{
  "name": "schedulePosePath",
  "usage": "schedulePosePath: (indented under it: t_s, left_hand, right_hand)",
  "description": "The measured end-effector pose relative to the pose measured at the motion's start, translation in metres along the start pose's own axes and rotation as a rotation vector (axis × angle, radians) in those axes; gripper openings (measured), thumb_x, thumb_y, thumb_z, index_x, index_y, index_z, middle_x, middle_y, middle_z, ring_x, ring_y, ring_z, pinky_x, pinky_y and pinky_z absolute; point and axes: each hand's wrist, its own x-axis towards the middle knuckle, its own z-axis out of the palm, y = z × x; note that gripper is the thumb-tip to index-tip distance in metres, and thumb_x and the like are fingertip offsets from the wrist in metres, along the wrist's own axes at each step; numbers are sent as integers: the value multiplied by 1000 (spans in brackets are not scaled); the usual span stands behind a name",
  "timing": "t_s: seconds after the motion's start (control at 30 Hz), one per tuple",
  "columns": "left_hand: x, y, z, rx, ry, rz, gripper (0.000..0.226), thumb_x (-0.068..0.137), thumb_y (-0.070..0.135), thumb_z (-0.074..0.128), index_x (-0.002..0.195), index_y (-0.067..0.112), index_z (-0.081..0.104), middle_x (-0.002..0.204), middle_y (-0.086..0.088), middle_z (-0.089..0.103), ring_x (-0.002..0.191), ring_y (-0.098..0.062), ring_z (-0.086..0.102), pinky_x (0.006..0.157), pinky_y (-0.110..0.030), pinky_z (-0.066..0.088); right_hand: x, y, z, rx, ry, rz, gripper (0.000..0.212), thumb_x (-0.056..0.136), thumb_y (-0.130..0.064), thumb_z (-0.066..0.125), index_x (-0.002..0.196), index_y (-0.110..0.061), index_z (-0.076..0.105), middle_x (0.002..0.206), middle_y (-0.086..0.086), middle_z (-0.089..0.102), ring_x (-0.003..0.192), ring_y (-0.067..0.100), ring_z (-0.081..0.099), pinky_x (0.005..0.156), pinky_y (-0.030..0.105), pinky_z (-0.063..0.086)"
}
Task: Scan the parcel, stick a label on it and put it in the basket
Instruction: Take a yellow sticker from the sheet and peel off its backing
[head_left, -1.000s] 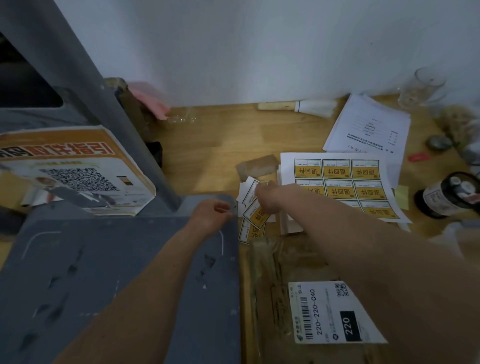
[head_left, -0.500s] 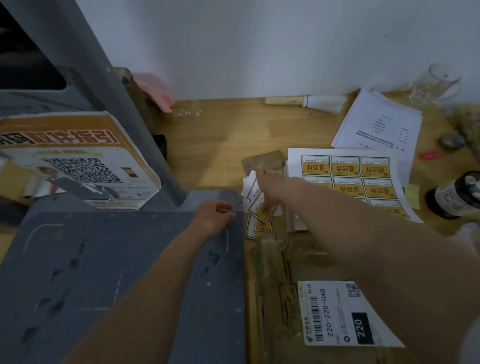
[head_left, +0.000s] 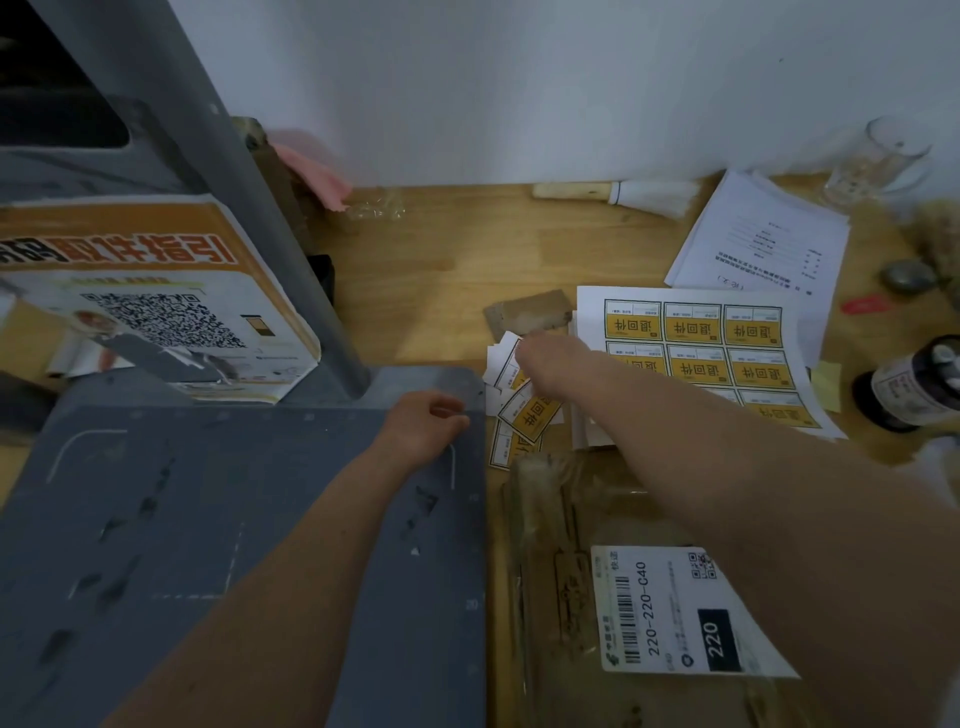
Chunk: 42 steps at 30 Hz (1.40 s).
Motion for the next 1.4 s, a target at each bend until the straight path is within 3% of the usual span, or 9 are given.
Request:
schedulePosePath:
  t_s: [0.13, 0.27, 0.43, 0.6, 0.77, 0.93, 1.1, 1.27, 1.4]
  left_hand:
    - [-11, 5, 0, -25, 1, -5, 39, 85, 9, 65, 123, 8, 57, 106, -12, 66, 97, -27, 63, 88, -38, 52]
    - [-29, 20, -2, -100, 52, -4, 53, 83, 10, 68, 132, 10, 48, 105, -7, 63, 99, -23, 61, 87, -38, 53]
    - [-64, 53, -3, -225, 92, 81, 51, 82, 25, 71, 129, 14, 52, 114, -3, 62, 107, -20, 60, 92, -36, 51]
    - [-108, 82, 9, -470, 99, 135, 26, 81, 8, 73, 106, 2, 66, 98, -14, 71, 80, -19, 67, 74, -26, 57]
    - [-146, 97, 32, -643, 168, 121, 1, 84, 5, 69, 85, 5, 69, 78, -11, 70, 66, -16, 63, 58, -19, 57]
    - [-184, 101, 61, -799, 161, 113, 10, 88, 9, 64, 94, 1, 68, 78, -8, 69, 68, -14, 63, 64, -20, 59]
    - [-214, 96, 88, -862, 109, 93, 30, 79, 2, 73, 107, -4, 65, 100, -18, 72, 78, -20, 68, 69, -24, 58]
    - [-244, 97, 107, -819, 102, 104, 24, 79, 2, 72, 102, -1, 67, 100, -16, 74, 91, -27, 70, 75, -27, 57]
    - [-255, 98, 105, -788, 103, 137, 20, 81, 1, 70, 100, 0, 66, 97, -14, 74, 78, -20, 72, 68, -24, 57]
  right_hand:
    - [-18, 10, -18, 310, -45, 48, 23, 83, -17, 71, 102, -3, 69, 96, 10, 68, 82, 23, 63, 76, 32, 52]
    - [-60, 24, -39, 933, 19, 130, 15, 80, -9, 74, 92, -2, 70, 74, 11, 68, 57, 17, 63, 52, 19, 54]
    - [-121, 41, -56, 1303, 156, 150, 17, 74, -8, 79, 81, -1, 65, 65, 9, 66, 52, 14, 60, 49, 20, 51]
    - [-176, 48, -57, 1463, 237, 136, 24, 71, -11, 81, 62, -9, 58, 60, 9, 65, 50, 14, 54, 56, 27, 47]
    - [-227, 56, -47, 1581, 275, 126, 28, 70, -8, 82, 57, -10, 57, 53, 4, 65, 45, 12, 54, 46, 23, 45]
    - [-270, 65, -26, 1715, 240, 102, 17, 76, -2, 75, 67, -6, 62, 64, 10, 68, 52, 16, 59, 48, 22, 50]
    - [-304, 66, -9, 1746, 222, 73, 6, 81, 1, 70, 84, 1, 65, 73, 12, 69, 56, 16, 62, 52, 23, 55]
    - [-330, 61, 0, 1802, 244, 63, 18, 79, 3, 71, 95, 4, 63, 78, 12, 70, 62, 19, 63, 59, 25, 57]
    - [-347, 59, 4, 1806, 306, 88, 18, 78, 2, 72, 93, -1, 64, 83, 13, 72, 65, 19, 65, 65, 26, 59]
